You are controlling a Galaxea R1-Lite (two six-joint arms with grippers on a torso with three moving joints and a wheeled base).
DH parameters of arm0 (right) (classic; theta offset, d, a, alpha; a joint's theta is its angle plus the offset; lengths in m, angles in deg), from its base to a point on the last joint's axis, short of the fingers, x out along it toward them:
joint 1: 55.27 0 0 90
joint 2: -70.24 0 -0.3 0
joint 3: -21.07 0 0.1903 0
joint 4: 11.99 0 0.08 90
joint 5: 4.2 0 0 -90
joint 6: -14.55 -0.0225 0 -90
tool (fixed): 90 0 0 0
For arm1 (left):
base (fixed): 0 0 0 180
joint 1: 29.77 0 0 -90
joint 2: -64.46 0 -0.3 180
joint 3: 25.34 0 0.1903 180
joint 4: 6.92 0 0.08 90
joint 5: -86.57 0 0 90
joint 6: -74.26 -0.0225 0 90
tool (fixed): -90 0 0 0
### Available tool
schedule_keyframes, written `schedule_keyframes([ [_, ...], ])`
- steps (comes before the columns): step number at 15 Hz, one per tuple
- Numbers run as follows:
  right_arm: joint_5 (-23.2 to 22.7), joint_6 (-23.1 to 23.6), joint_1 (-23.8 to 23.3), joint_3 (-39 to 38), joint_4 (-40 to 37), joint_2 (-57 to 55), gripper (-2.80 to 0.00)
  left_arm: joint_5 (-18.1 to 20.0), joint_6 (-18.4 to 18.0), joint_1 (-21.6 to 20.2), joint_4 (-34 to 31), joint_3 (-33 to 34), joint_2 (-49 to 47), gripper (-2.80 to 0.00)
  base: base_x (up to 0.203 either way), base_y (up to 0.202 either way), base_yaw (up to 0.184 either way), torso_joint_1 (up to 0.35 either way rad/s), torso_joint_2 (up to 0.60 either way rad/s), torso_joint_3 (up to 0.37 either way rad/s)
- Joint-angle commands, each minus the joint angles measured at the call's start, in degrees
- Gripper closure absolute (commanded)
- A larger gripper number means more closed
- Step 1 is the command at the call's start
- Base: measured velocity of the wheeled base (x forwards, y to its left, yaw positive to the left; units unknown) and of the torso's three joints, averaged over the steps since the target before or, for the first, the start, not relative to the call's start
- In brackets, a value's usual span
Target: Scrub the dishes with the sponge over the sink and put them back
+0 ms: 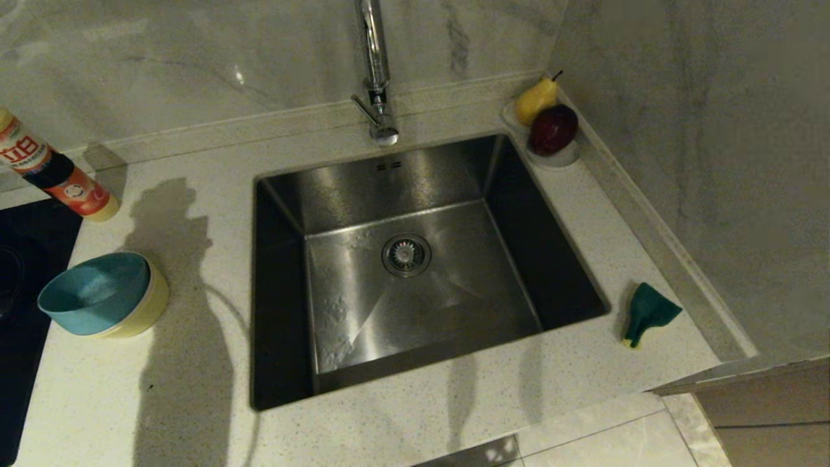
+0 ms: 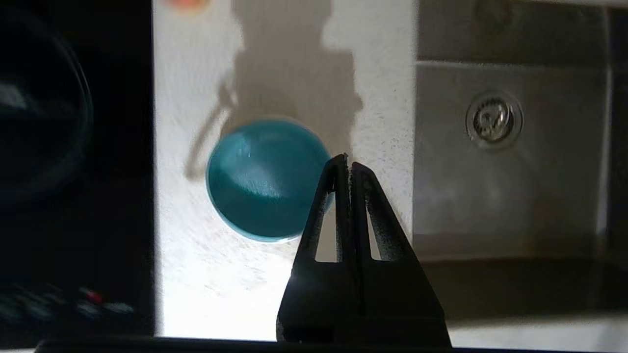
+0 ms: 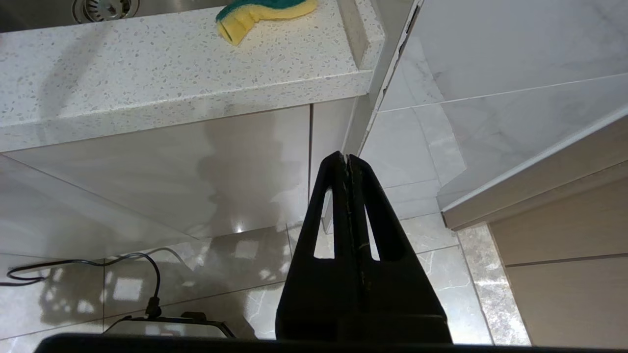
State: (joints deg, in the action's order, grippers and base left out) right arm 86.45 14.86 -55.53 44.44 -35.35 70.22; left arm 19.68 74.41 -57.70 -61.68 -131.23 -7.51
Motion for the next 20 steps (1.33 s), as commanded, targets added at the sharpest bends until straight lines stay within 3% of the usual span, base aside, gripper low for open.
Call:
schedule_keyframes([
  [1, -0.04, 0.05, 0.00, 0.00, 0.00, -0.06, 0.00, -5.19, -4.44, 6.46, -0.07, -0.02, 4.69, 0.00, 0.000, 0.000, 0.000, 0.000, 0.00, 0.000],
  [3, 0.04, 0.02, 0.00, 0.00, 0.00, 0.01, 0.00, -11.63, -6.15, 12.61, 0.76, 1.69, 9.19, 0.00, 0.000, 0.000, 0.000, 0.000, 0.00, 0.000],
  [7, 0.00, 0.03, 0.00, 0.00, 0.00, -0.06, 0.00, -13.24, -7.21, 19.44, 2.86, 14.77, 24.99, 0.00, 0.000, 0.000, 0.000, 0.000, 0.00, 0.000],
  [11, -0.04, 0.05, 0.00, 0.00, 0.00, 0.02, 0.00, -13.97, -8.13, 24.16, 6.65, 34.91, 45.77, 0.00, 0.000, 0.000, 0.000, 0.000, 0.00, 0.000],
  [17, 0.02, 0.05, 0.00, 0.00, 0.00, 0.02, 0.00, -15.68, -8.39, 27.43, 9.53, 57.46, 70.32, 0.00, 0.000, 0.000, 0.000, 0.000, 0.00, 0.000],
  [20, -0.04, 0.04, 0.00, 0.00, 0.00, -0.05, 0.00, -21.10, -4.78, 27.63, 13.47, 69.05, 71.74, 0.00, 0.000, 0.000, 0.000, 0.000, 0.00, 0.000],
])
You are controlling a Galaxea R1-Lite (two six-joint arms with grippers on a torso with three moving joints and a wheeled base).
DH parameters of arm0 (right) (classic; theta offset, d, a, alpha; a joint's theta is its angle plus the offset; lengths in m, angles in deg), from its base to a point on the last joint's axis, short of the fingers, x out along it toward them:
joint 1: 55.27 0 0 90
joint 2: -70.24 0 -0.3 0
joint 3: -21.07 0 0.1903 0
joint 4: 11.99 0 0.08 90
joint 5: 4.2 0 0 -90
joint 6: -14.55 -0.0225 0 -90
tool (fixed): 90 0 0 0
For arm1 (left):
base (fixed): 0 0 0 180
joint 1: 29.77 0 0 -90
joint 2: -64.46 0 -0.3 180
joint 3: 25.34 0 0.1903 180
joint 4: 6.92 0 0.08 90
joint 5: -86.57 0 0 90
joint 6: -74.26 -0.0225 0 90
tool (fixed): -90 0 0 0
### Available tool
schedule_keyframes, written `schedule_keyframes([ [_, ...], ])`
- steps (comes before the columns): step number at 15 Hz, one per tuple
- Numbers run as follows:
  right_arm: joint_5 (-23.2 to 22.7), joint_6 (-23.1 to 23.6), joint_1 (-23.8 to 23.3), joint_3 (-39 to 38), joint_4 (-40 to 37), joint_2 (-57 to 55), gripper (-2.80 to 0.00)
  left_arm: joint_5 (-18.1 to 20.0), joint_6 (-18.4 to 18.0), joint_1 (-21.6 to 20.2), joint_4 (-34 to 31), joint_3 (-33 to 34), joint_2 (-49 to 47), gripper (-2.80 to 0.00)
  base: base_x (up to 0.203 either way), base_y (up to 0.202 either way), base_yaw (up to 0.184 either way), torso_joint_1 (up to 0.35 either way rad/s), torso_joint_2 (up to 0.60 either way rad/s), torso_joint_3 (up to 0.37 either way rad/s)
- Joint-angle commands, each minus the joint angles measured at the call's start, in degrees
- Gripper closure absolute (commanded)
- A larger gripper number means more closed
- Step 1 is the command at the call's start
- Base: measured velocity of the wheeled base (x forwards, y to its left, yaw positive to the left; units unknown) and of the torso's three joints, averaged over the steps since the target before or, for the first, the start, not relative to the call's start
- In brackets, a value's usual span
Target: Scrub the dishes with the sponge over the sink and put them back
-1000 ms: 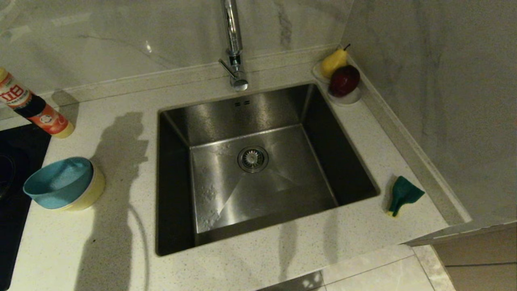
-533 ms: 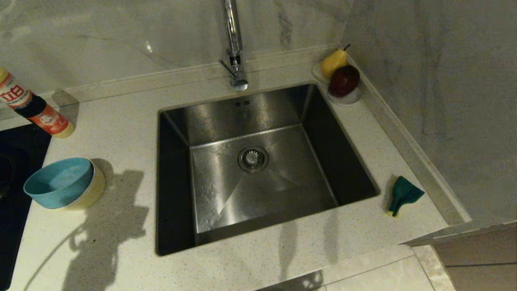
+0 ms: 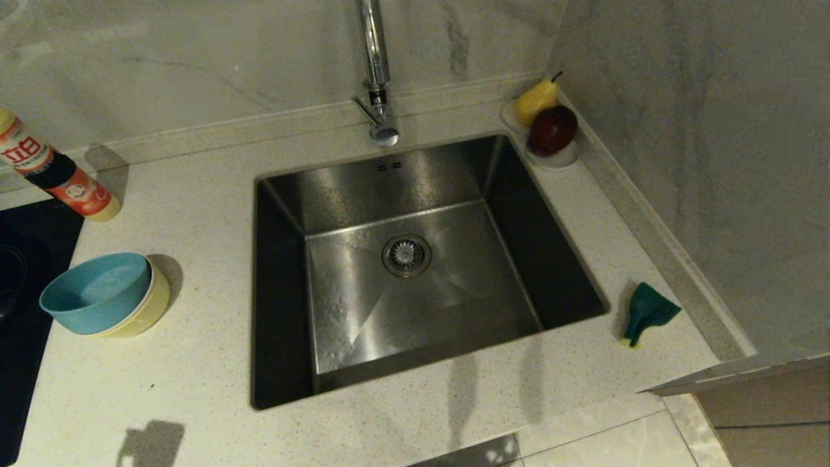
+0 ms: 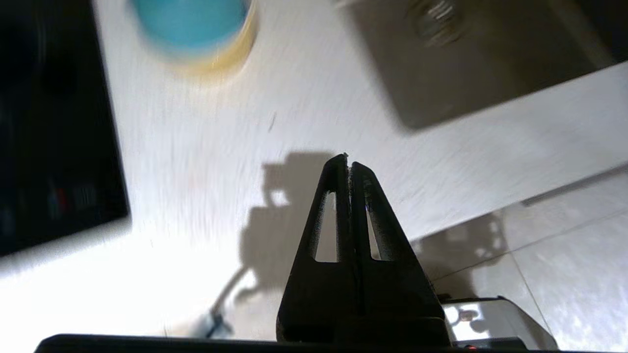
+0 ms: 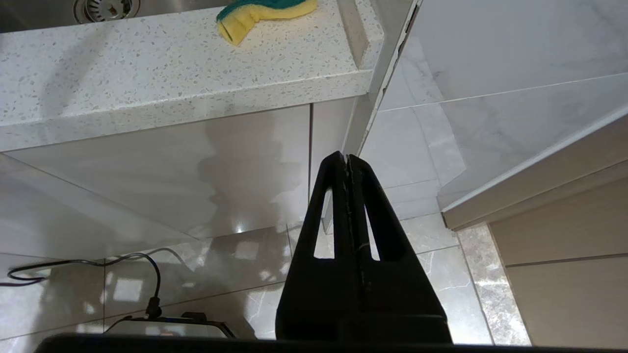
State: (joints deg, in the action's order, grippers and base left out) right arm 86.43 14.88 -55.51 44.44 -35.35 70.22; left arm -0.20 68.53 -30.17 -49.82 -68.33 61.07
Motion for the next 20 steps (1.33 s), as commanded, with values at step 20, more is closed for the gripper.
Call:
schedule_keyframes([
  [20, 0.07, -1.03, -0.02, 0.00, 0.00, 0.02, 0.00, -2.79, 4.05, 0.14, 18.83, 19.62, 3.35, 0.00, 0.000, 0.000, 0.000, 0.000, 0.00, 0.000],
])
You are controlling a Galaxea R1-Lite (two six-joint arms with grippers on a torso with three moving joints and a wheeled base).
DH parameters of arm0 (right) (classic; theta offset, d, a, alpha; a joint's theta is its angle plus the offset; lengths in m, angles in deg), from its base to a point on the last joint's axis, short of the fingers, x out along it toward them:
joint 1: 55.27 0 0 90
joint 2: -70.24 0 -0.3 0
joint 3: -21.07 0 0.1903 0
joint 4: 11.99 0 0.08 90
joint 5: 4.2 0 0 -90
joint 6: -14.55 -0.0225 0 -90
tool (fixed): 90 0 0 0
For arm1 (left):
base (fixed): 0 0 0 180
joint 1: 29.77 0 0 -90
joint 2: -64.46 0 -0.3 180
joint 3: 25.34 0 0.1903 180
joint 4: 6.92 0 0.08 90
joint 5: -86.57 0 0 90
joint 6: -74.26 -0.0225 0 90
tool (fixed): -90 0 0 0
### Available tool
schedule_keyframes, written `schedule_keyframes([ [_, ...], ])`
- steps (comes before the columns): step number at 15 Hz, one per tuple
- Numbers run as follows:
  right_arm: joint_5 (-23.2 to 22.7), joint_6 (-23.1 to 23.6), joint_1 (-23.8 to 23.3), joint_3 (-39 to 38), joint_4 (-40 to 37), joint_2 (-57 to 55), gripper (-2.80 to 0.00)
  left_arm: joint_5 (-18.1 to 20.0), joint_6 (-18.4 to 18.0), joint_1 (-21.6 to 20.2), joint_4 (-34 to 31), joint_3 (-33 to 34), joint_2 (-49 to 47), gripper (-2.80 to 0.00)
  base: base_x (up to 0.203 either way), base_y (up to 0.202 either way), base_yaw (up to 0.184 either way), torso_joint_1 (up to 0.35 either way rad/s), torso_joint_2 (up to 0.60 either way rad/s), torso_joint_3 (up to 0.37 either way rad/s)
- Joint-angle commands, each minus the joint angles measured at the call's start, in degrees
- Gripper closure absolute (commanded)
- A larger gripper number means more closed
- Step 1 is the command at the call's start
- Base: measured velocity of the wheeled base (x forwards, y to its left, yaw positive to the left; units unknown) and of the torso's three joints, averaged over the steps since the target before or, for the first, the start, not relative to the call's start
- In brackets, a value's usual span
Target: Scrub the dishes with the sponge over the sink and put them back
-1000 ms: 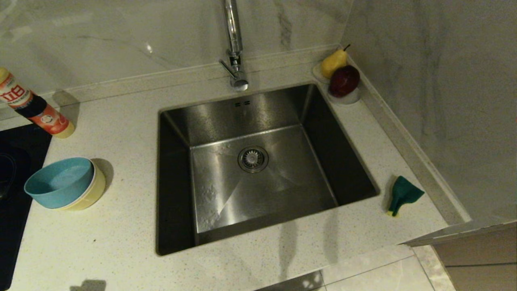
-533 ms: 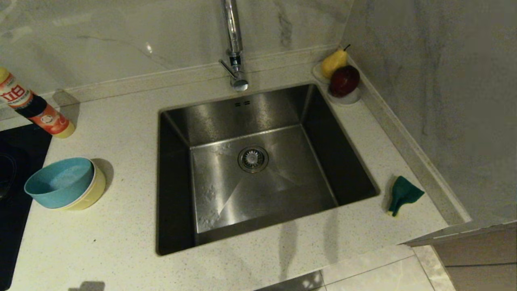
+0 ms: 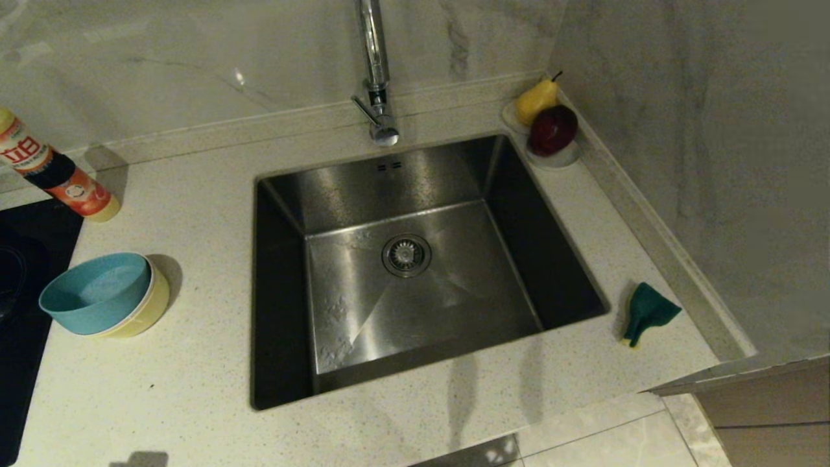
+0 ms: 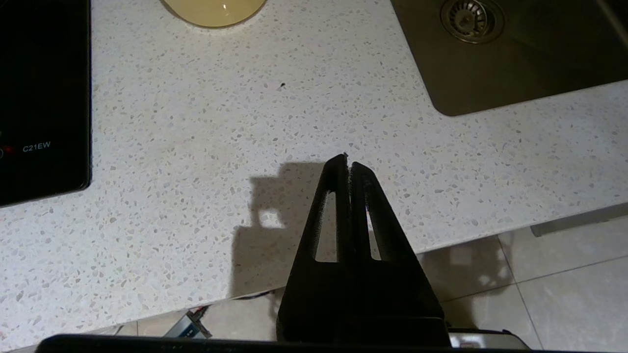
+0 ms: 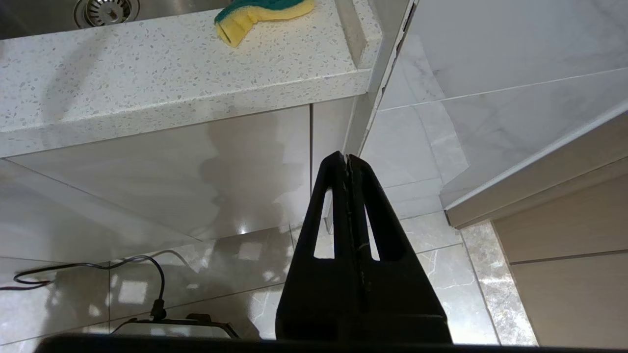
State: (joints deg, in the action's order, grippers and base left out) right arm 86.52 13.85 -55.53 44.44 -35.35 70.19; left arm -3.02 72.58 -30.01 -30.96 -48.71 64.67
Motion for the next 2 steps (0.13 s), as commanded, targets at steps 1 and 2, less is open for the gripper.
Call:
schedule_keyframes([
  [1, -0.02, 0.00, 0.00, 0.00, 0.00, 0.03, 0.00, 0.03, 0.01, -0.02, -0.02, 0.00, -0.30, 0.00, 0.000, 0.000, 0.000, 0.000, 0.00, 0.000],
  [2, -0.02, 0.00, 0.00, 0.00, 0.00, 0.05, 0.00, 0.03, 0.01, -0.02, -0.02, 0.00, -0.23, 0.00, 0.000, 0.000, 0.000, 0.000, 0.00, 0.000],
])
